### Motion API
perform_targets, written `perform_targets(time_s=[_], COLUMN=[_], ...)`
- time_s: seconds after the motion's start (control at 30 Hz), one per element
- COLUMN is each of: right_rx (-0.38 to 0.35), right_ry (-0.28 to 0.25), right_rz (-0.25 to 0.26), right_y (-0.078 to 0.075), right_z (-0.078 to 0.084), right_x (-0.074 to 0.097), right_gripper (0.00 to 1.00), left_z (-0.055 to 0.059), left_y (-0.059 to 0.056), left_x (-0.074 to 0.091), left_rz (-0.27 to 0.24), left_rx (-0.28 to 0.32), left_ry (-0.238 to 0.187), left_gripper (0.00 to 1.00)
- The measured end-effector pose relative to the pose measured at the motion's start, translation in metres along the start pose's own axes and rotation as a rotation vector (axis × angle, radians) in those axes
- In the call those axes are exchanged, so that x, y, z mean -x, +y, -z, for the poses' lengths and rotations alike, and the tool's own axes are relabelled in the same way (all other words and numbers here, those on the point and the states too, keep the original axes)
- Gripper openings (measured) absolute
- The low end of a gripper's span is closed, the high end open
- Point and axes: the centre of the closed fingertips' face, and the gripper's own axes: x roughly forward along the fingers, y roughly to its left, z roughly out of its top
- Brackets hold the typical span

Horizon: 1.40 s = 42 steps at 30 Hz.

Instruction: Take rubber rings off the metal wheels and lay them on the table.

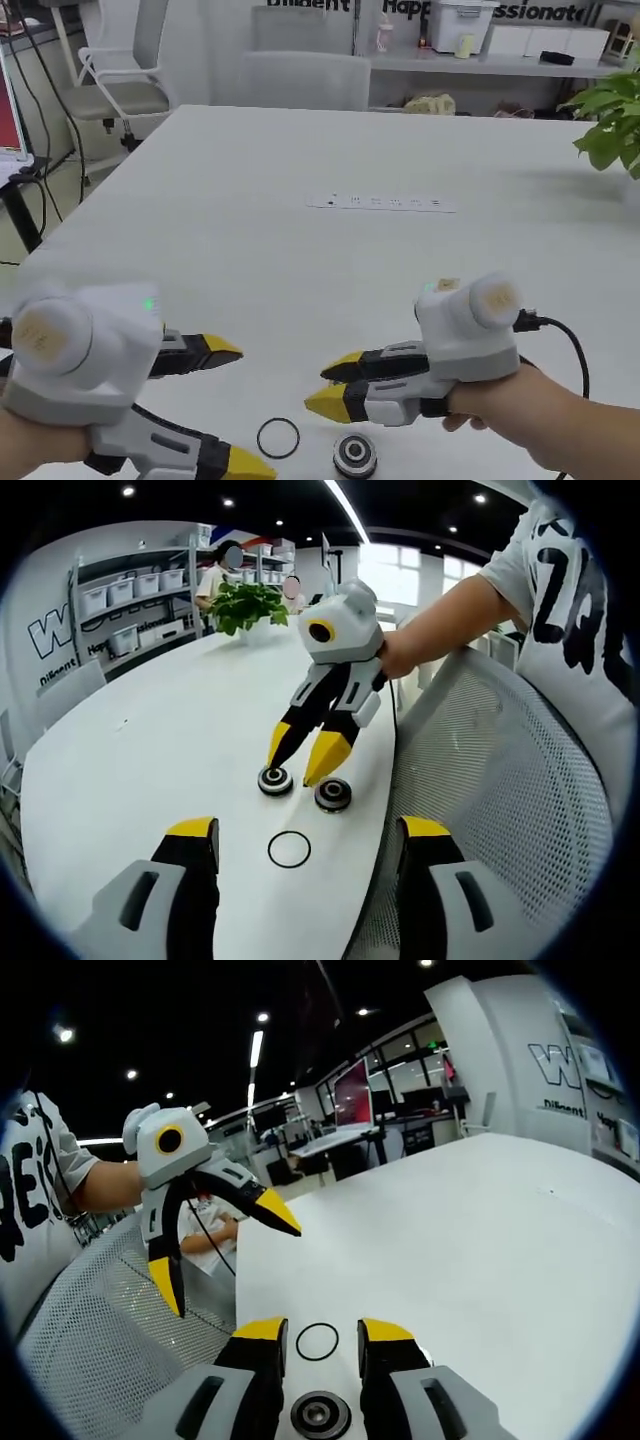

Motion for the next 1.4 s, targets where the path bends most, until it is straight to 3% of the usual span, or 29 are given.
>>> perform_targets(time_s=[0.27, 0.4, 0.7, 0.83, 1.4], right_rx=[-0.003, 0.002, 0.028, 0.062, 0.127], right_ry=[-0.026, -0.01, 0.008, 0.033, 0.136], right_rz=[0.014, 0.028, 0.027, 0.008, -0.006], right_y=[-0.005, -0.009, -0.008, -0.005, -0.012], right_z=[0.003, 0.01, 0.02, 0.028, 0.065], right_x=[0.025, 0.034, 0.041, 0.04, 0.038], right_gripper=[0.29, 0.3, 0.32, 0.34, 0.33], left_z=[-0.011, -0.014, -0.02, -0.021, -0.006], left_y=[-0.003, -0.004, -0.006, -0.006, -0.015], left_x=[-0.01, -0.016, -0.03, -0.036, -0.067], left_rz=[0.019, 0.033, 0.06, 0.068, 0.148], left_rx=[-0.023, -0.019, -0.028, -0.046, -0.07], left_ry=[-0.001, 0.0, -0.004, 0.001, 0.065], left_gripper=[0.68, 0.67, 0.65, 0.6, 0.5])
